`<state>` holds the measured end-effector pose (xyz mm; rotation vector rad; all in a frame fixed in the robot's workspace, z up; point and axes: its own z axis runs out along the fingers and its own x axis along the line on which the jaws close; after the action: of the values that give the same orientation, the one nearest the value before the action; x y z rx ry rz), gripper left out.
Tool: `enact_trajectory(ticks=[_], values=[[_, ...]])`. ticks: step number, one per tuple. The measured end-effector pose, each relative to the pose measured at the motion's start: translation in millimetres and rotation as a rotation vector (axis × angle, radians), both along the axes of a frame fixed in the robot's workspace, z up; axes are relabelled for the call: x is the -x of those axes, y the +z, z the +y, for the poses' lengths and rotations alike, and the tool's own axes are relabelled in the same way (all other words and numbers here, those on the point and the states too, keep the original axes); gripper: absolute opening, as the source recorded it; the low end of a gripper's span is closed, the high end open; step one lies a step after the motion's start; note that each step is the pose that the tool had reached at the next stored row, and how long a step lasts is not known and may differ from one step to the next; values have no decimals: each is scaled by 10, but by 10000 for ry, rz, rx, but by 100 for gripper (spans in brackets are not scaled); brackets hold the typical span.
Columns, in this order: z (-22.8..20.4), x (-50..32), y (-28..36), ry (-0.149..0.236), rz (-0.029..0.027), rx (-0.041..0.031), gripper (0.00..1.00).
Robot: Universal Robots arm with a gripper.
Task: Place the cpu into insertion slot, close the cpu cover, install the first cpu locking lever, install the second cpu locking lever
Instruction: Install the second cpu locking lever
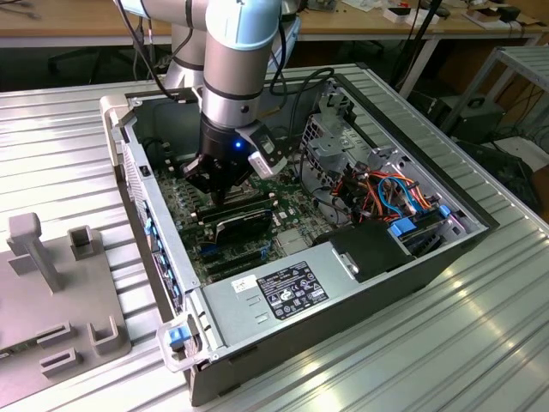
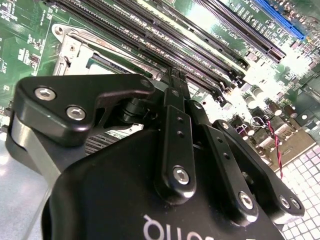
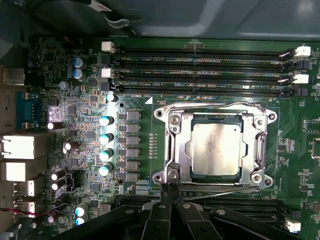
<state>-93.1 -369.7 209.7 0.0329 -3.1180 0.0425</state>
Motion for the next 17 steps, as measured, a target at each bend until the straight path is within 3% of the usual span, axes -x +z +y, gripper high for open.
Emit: enact_trajectory(ticks=[17], values=[[19, 54, 0, 0, 1, 1, 11]])
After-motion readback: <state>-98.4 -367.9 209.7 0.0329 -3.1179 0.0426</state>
